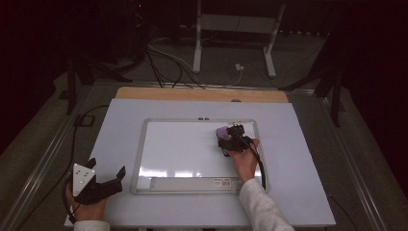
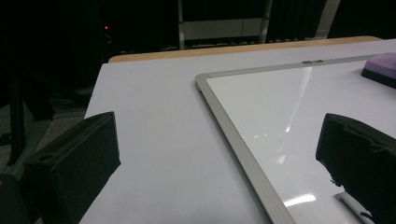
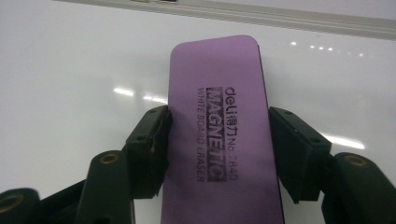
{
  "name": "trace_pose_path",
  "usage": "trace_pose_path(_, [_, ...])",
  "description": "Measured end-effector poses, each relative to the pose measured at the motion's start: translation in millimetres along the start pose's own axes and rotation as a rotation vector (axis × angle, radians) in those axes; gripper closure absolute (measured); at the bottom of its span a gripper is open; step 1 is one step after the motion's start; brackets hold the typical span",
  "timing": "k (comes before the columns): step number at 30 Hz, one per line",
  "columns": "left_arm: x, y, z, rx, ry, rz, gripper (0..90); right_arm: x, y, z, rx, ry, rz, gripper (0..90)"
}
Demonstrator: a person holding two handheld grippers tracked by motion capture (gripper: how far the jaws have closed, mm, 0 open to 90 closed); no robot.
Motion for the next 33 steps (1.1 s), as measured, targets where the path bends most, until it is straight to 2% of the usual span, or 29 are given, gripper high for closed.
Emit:
trace_pose_path(10, [-0.5, 0.1, -0.7, 0.001, -0.001, 0.0, 0.4, -14.0, 4.0, 11.6, -0.018, -0.035, -0.024, 41.0])
trace_pose_path(17, [-0.3, 0.3, -0.3, -0.001, -0.001, 0.0, 0.4, -24.8, 7.3, 23.2, -0.041, -0.034, -0.029, 41.0])
trace_pose_path(26, [-0.7, 0.2, -0.3, 0.001, -0.001, 0.001, 0.4, -34.2, 24.2, 32.3, -0.039, -0.038, -0.019, 41.0])
trace_pose_path(33, [-1.0, 0.7, -0.8, 0.007, 0.0, -0.001, 0.4, -34.8, 37.8, 34.6, -0.025, -0.048, -0.008, 40.9])
Point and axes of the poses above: each handheld gripper's, and its own axes: z roughly backward along the jaws, y roughly out of its underside, x roughly to its left, the point moved 4 cm from there along -z, roughly forward along the jaws, and after that the axes turned 14 degrees about y, right-handed, at the moved point
